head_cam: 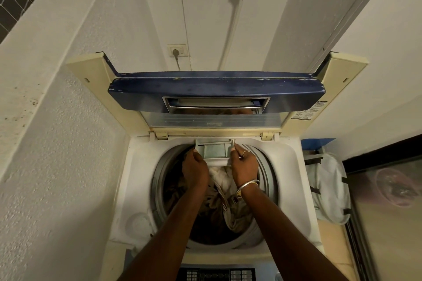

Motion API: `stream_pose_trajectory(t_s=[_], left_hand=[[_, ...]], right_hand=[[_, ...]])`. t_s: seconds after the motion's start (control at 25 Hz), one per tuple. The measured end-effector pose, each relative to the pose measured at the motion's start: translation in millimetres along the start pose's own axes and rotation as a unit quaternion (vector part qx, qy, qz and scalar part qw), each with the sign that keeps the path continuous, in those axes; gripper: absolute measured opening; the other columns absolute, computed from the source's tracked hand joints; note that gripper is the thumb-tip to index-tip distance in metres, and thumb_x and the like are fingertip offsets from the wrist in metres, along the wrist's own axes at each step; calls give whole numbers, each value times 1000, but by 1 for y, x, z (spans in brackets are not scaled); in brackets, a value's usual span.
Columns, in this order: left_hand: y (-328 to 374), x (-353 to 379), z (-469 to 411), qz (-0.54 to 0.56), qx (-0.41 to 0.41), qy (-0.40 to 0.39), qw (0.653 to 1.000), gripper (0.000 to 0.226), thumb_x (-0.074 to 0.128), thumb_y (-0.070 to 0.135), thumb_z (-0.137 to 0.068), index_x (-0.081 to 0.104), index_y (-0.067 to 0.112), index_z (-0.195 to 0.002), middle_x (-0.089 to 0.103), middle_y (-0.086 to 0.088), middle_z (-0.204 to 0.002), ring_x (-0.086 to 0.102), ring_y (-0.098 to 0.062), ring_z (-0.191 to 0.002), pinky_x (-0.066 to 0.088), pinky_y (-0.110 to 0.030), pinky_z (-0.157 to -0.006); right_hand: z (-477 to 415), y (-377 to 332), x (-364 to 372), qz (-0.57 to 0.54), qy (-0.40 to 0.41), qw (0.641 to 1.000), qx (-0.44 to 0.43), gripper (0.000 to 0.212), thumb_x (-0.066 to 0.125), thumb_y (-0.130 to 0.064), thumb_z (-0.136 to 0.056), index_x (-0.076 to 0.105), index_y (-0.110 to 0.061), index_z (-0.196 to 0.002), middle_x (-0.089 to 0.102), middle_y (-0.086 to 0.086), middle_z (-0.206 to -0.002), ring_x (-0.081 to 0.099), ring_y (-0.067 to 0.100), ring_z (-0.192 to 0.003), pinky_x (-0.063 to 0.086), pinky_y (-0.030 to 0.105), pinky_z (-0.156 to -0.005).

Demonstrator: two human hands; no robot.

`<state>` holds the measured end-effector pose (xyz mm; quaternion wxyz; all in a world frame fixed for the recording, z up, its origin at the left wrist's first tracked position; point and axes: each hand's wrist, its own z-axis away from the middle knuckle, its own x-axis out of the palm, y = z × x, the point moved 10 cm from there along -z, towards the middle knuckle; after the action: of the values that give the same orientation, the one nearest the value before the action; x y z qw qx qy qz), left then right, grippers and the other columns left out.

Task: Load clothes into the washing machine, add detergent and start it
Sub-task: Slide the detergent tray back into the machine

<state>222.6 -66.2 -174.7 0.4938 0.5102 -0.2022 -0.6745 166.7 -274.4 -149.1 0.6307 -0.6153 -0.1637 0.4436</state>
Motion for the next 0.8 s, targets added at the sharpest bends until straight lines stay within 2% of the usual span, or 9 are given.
stream_pose_trajectory(t_s=[0.08,0.16,0.32,0.48,0.64,0.8], left_hand=[[2,1,1,-12,-11,8,1000,40,33,31,-107,60,6,-121,64,-15,-116,61,-31,-109,50,-40,-93],[5,0,1,-25,-10,18,999,40,32,28,-107,60,4,-122,64,-16,-117,61,-31,-110,49,-39,-92],[6,-3,3,-19,0,42,999,39,33,29,-106,60,6,-122,64,-15,-117,60,-30,-109,50,-47,-96],[6,-2,6,-5,-6,45,999,40,33,31,-106,60,6,-122,64,-15,-117,60,-30,-109,50,-48,-97],[6,3,-2,-19,5,-16,1000,42,31,33,-107,60,6,-120,63,-17,-116,61,-28,-105,52,-44,-94],[12,3,0,-22,36,-101,994,48,29,42,-106,56,12,-132,60,-6,-127,58,-23,-115,47,-39,-103]], right_hand=[[0,-3,0,3,2,1000,-6,20,58,-22,-97,74,-15,-89,69,1,-70,62,4,-62,45,12,-57],[1,-3,1,0,3,1000,-5,20,58,-22,-97,74,-16,-87,69,-1,-70,64,7,-64,48,17,-60],[2,-3,0,-11,19,1000,6,19,58,-20,-97,74,-18,-87,71,-1,-74,65,7,-69,52,23,-65],[1,-4,0,-16,24,1000,3,20,58,-18,-97,74,-15,-84,71,1,-73,63,5,-66,48,15,-61],[1,-8,-1,0,19,1000,-17,24,57,-19,-98,73,-13,-81,67,0,-67,61,6,-62,44,12,-57],[0,0,1,10,25,1000,-11,24,56,-22,-98,73,-14,-83,69,0,-70,65,12,-66,52,27,-63]])
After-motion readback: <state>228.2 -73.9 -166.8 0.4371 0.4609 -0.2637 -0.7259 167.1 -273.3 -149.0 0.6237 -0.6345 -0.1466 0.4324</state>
